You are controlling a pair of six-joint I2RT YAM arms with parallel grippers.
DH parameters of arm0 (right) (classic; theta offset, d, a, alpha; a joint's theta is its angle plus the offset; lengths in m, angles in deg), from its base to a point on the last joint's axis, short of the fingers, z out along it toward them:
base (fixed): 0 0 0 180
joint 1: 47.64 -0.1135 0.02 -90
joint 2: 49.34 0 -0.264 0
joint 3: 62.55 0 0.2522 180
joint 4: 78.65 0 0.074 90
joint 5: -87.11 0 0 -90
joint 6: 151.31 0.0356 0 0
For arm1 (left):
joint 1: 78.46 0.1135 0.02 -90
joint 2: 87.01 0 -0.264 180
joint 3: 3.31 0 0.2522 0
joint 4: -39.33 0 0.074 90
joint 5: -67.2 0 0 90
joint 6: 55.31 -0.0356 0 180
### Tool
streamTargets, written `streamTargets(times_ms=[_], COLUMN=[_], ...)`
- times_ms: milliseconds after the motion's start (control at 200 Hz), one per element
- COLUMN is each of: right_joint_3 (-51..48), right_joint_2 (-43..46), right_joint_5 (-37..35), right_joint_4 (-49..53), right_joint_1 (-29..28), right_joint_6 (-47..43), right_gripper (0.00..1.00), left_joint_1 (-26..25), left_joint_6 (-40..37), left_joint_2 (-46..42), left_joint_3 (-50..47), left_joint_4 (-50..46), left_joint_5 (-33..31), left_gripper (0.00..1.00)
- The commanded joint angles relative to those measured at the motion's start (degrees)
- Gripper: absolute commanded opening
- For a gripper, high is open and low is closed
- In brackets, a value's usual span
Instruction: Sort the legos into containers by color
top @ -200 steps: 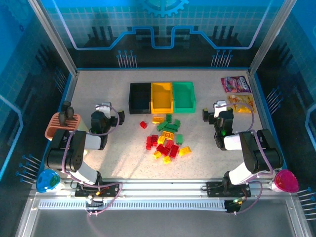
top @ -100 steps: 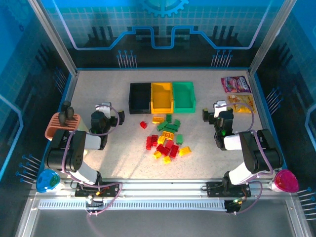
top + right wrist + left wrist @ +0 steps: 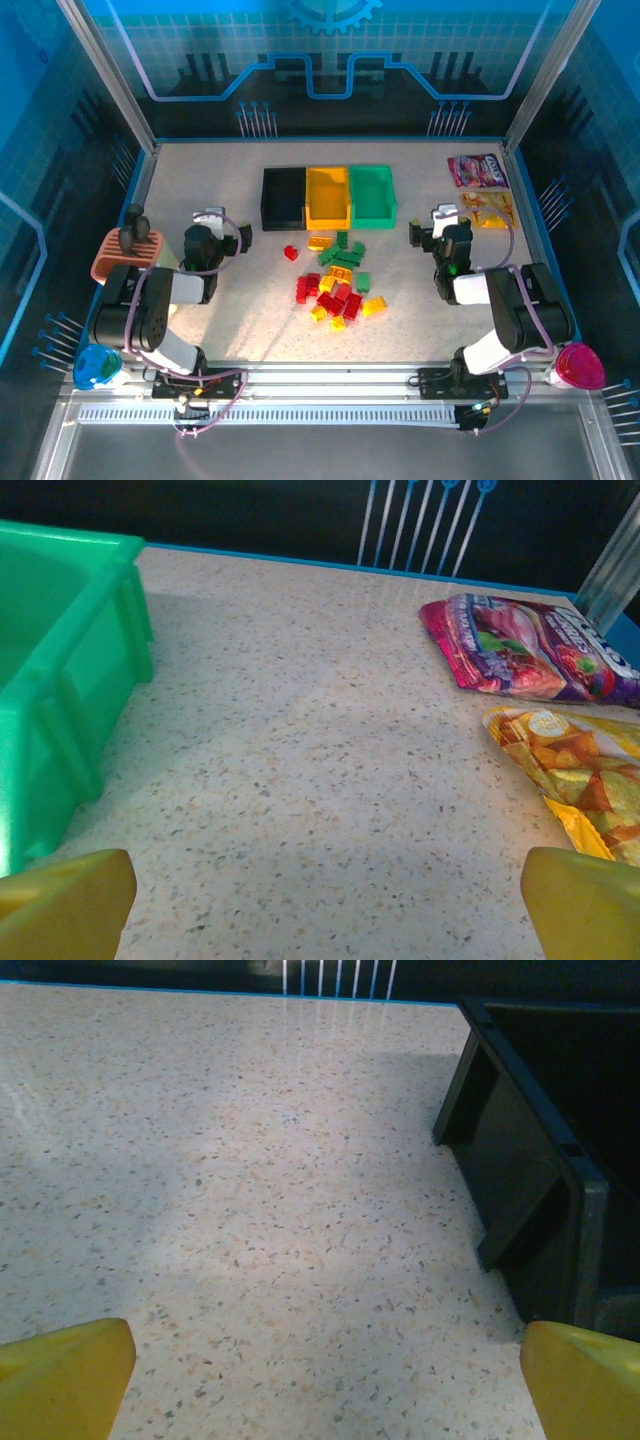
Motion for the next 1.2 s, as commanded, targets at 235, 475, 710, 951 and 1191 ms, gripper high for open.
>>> streamTargets(times_ms=[235, 475, 710, 951, 1191], right_joint_3=[15.28, 20.98, 21.88, 23.70, 24.23], right_joint_2=[30.12, 28.47, 26.70, 19.49, 16.14], right_joint_5=[6.65, 17.94, 15.03, 16.03, 16.77], right_joint_4=[47.11, 64.49, 69.38, 68.31, 66.72], right_joint_1=[-2.02, -1.28, -6.29, -8.82, -10.98], right_joint_6=[23.23, 25.75, 23.62, 24.54, 25.13], right_gripper=[1.00, 1.00, 0.97, 0.90, 0.89], left_joint_1=[-2.19, -19.48, -26.66, -28.04, -28.16], left_joint_6=[32.09, 28.36, 31.95, 37.39, 40.26], left_joint_2=[-17.45, -13.73, -10.30, -3.40, 4.43], left_joint_3=[18.93, 26.51, 25.74, 28.07, 35.32], left_joint_4=[-43.63, -61.99, -68.89, -69.98, -72.30], left_joint_5=[3.90, -6.37, -6.82, -4.70, -4.09], left_gripper=[0.99, 0.99, 0.93, 0.87, 0.81])
